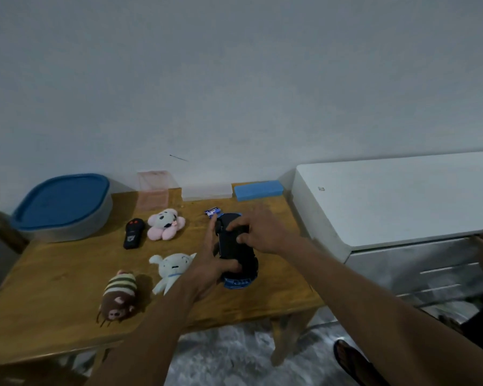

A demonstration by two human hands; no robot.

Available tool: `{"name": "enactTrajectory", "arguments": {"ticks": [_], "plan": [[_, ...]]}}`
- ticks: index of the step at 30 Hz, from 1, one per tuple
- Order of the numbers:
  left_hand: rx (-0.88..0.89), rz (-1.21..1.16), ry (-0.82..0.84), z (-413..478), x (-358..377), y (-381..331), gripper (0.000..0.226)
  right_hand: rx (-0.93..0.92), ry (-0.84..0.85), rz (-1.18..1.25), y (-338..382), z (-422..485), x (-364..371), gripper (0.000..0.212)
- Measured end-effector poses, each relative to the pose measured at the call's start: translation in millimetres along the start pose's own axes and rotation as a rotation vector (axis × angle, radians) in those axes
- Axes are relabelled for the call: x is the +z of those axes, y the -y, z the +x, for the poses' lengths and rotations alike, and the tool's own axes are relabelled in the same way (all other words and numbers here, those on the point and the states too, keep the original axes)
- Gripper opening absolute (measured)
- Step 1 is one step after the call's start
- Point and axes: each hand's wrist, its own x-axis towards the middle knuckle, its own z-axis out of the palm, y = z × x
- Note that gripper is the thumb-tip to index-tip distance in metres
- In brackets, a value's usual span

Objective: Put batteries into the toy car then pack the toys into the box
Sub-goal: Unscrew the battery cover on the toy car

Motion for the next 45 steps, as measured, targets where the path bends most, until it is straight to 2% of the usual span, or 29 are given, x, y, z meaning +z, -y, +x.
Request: {"name": "enactTrajectory", "arguments": {"ticks": [10,17,31,34,39,45], "plan": [[0.038,-0.019,0.005,-20.8,-7.4,0.5,0.119,-0.012,-0.067,0.043,21.5,-8.7,4.7,0.028],[-0.005,-0.068,0.022,-21.4,0.2,4.3,0.118,0.058,-0.047,0.153,19.8,-20.1,1.9,0.023],[-0.033,-0.031,0.042,-12.9,8.6,11.0,0.116,0.001,0.038,0.216,1.2,-25.2,-18.6,0.023],[-0.031,-0.02,0.045,-5.5,13.2,20.8,0.116,0.025,0.009,0.252,-10.3,-27.0,-26.1,0.024],[-0.045,0.013,0.003,5.2,18.3,30.8,0.119,0.173,-0.019,0.269,-57.3,-33.3,-41.9,0.029],[-0.091,-0.034,-0.025,20.9,35.4,37.0,0.116,0.255,0.133,0.169,-119.5,-43.6,-13.3,0.027]]}}
